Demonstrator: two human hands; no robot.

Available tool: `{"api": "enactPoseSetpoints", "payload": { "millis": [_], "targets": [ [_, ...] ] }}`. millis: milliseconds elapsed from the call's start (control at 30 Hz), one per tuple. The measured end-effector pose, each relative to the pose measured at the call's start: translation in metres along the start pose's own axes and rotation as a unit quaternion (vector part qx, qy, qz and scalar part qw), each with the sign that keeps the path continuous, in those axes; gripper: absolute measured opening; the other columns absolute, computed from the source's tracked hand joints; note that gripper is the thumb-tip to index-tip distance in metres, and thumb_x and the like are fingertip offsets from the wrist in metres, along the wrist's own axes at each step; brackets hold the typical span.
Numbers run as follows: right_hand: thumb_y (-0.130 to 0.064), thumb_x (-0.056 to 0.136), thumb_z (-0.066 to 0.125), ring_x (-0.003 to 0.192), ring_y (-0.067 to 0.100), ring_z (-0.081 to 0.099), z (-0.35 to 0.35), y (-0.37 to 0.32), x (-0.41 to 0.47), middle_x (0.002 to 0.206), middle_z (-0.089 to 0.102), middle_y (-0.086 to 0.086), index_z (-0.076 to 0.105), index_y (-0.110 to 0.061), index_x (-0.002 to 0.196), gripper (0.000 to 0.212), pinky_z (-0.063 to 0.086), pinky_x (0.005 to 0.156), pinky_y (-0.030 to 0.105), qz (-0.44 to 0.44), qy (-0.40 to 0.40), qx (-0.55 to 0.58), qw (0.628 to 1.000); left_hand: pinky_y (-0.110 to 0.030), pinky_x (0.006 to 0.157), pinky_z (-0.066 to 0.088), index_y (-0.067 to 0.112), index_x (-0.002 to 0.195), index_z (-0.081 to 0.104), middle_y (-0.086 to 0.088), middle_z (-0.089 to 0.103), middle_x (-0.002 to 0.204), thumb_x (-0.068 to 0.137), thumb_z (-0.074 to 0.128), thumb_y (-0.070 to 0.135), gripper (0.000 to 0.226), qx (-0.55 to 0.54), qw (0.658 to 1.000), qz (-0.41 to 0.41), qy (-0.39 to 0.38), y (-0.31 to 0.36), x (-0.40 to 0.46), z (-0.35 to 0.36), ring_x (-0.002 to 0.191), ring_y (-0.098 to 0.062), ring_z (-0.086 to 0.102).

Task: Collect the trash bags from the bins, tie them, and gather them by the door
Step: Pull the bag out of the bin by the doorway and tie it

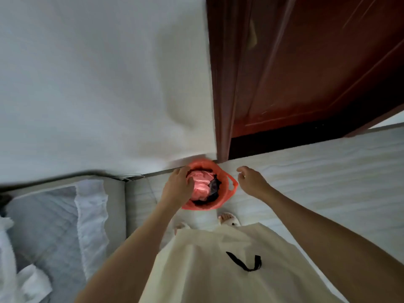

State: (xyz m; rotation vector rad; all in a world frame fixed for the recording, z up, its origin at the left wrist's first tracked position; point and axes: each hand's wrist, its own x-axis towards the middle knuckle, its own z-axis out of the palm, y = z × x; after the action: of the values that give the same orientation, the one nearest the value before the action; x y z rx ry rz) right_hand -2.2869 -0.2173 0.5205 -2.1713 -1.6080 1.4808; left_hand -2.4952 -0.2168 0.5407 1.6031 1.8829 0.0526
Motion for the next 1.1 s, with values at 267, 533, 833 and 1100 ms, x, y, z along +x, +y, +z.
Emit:
{"api": "enactPoseSetpoints", "payload": {
  "millis": [267, 533, 833, 1100],
  "targets": [
    [-0.015, 0.096, 0.033, 0.118, 0.032, 0.052, 0.060, -0.021, 0.029, 0.129, 0.056, 0.018, 0.047, -0.007, 0.130, 0.038, 0.043, 0.096, 0.038, 0.147, 0.090, 0.093, 0.981, -0.031, 0.090, 0.043, 0.009, 0.114, 0.059, -0.011, 0.065, 0.117, 0.091, 0.044, 0.010, 0.028, 0.042, 0.987, 0.110, -0.111, -0.049, 0.084, -0.019, 0.109, -0.027, 0.059],
    [-0.012, 0.092, 0.034, 0.117, 0.037, 0.052, 0.167, -0.006, 0.078, 0.128, 0.057, 0.019, 0.052, -0.008, 0.125, 0.037, 0.043, 0.098, 0.041, 0.248, 0.168, 0.184, 0.936, -0.043, 0.095, 0.048, 0.011, 0.117, 0.056, -0.011, 0.064, 0.117, 0.090, 0.043, 0.023, 0.032, 0.090, 0.954, 0.213, -0.189, -0.130, 0.176, 0.028, 0.111, -0.026, 0.059],
    [-0.019, 0.094, 0.038, 0.122, 0.034, 0.040, 0.286, 0.109, 0.223, 0.128, 0.047, 0.018, 0.046, -0.008, 0.129, 0.038, 0.039, 0.098, 0.043, 0.157, 0.249, 0.018, 0.956, -0.044, 0.104, 0.038, 0.003, 0.129, 0.046, -0.021, 0.049, 0.132, 0.088, 0.048, 0.008, 0.041, 0.209, 0.899, 0.375, -0.088, -0.191, 0.293, 0.202, 0.124, -0.037, 0.045],
    [-0.038, 0.095, 0.037, 0.131, 0.032, 0.034, 0.286, 0.161, 0.366, 0.140, 0.039, 0.011, 0.041, -0.012, 0.136, 0.049, 0.031, 0.107, 0.047, 0.070, 0.328, -0.035, 0.941, -0.048, 0.100, 0.038, 0.006, 0.131, 0.043, -0.019, 0.048, 0.135, 0.093, 0.044, 0.036, 0.048, 0.270, 0.883, 0.384, 0.005, -0.191, 0.396, 0.300, 0.124, -0.036, 0.046]
  ]
}}
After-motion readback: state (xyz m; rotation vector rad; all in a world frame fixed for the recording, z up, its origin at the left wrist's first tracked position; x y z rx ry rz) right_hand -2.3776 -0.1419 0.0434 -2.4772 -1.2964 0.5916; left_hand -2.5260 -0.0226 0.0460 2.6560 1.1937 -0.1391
